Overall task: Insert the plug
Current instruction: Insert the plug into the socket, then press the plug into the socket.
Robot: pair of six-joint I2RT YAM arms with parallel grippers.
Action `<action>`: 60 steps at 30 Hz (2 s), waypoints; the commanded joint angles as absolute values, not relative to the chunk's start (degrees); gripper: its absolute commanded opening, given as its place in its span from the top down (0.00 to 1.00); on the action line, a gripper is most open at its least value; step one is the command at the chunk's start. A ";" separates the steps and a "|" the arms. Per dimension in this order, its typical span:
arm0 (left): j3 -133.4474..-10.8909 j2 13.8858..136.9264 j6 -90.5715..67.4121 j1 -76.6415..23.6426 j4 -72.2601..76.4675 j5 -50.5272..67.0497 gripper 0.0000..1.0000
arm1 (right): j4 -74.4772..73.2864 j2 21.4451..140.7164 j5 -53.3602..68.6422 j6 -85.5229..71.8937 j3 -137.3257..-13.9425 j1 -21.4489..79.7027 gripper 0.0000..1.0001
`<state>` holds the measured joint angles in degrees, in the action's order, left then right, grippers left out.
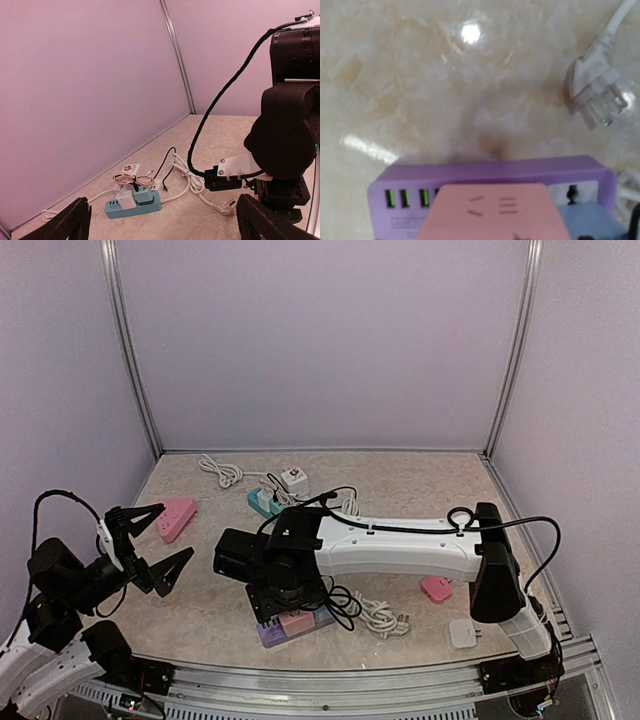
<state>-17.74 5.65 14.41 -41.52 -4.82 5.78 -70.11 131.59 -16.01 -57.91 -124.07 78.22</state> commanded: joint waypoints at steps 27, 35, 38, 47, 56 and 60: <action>-14.37 4.99 -4.98 -21.58 -0.49 19.87 0.01 | -54.76 120.43 7.27 42.87 -109.42 73.39 0.01; -12.30 4.35 -5.68 -17.94 -0.47 19.35 0.02 | -63.27 122.49 7.96 44.94 -114.57 71.96 0.06; -11.92 4.06 -5.71 -17.62 1.08 19.36 0.01 | -63.83 122.35 8.51 44.64 -114.55 71.94 0.06; -11.34 4.46 -5.98 -17.52 2.14 19.51 0.01 | -64.41 123.55 4.84 43.99 -114.20 71.85 0.14; -11.24 4.14 -5.90 -17.57 2.18 19.38 0.01 | -63.76 122.77 4.22 42.72 -110.56 71.85 0.59; -11.22 4.30 -5.76 -17.58 2.07 19.41 0.01 | -62.79 122.13 5.32 42.08 -106.99 71.82 0.62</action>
